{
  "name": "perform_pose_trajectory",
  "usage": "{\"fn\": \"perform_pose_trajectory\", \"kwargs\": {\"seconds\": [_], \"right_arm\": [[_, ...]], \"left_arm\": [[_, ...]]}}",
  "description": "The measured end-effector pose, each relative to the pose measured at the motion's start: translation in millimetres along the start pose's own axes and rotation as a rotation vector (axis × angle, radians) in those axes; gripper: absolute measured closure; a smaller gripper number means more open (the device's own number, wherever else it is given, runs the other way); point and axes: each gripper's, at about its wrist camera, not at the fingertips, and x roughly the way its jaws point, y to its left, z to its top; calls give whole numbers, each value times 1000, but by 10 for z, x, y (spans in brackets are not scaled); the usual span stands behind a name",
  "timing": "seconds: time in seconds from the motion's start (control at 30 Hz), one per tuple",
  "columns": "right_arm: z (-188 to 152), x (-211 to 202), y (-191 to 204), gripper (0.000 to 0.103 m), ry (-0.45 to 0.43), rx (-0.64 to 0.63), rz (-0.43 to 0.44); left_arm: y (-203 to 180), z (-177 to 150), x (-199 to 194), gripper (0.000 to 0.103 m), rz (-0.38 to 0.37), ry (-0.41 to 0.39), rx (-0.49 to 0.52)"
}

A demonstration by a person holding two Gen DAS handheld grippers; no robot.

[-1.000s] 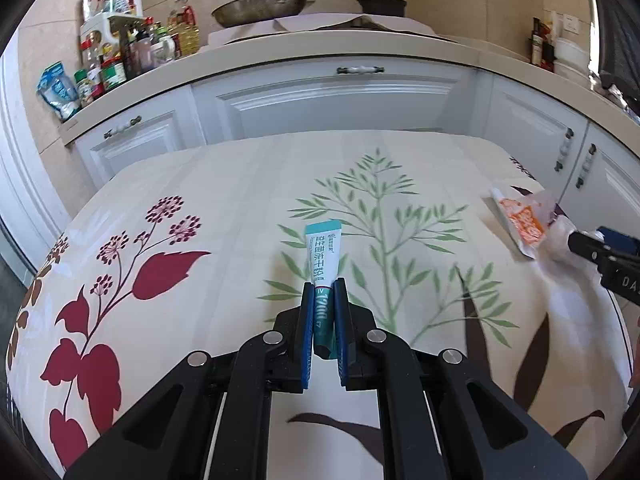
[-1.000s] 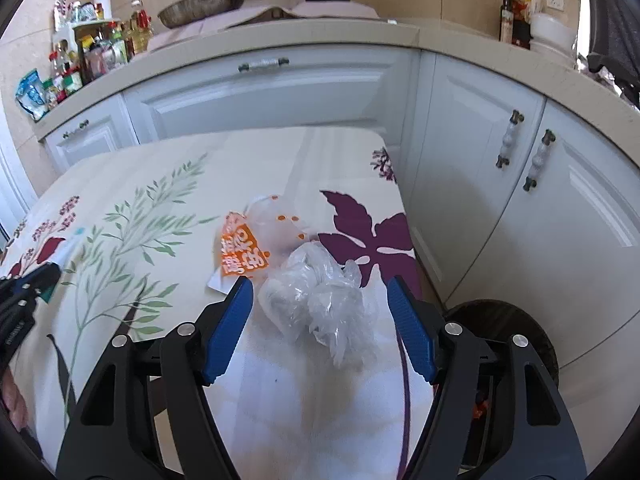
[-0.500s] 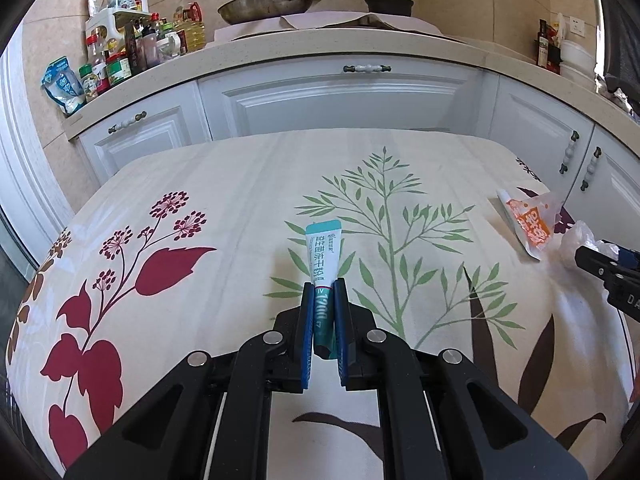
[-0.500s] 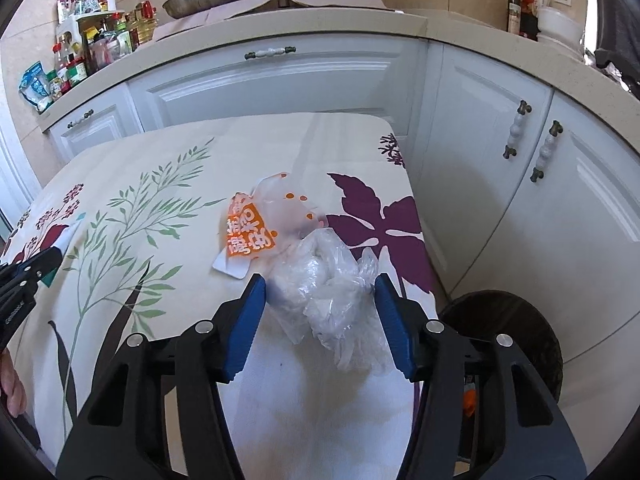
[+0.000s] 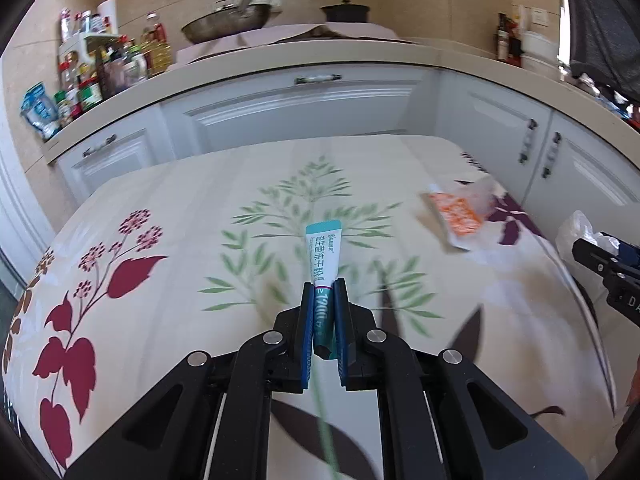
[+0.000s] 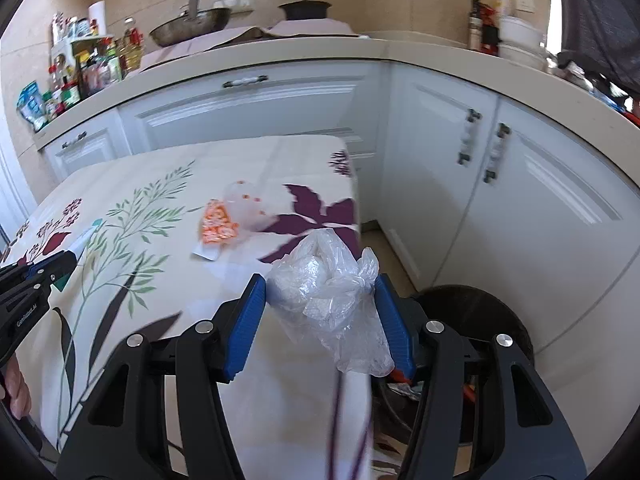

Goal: Collect trash
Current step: 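Grasp the clear plastic bag with the right gripper while the left gripper holds the toothpaste tube, then carry the toothpaste tube and plastic bag over the black bin and open both grippers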

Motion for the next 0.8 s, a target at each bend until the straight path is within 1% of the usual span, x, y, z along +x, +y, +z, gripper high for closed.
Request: {"fn": "perform_pose_trajectory", "kwargs": {"seconds": [0.43, 0.8], "right_arm": [[-251, -327, -682, 49, -46, 112, -75], [-435, -504, -1219, 49, -73, 180, -140]], "left_arm": [[-773, 37, -182, 93, -83, -37, 106], [-1459, 51, -240, 93, -151, -52, 189]]}}
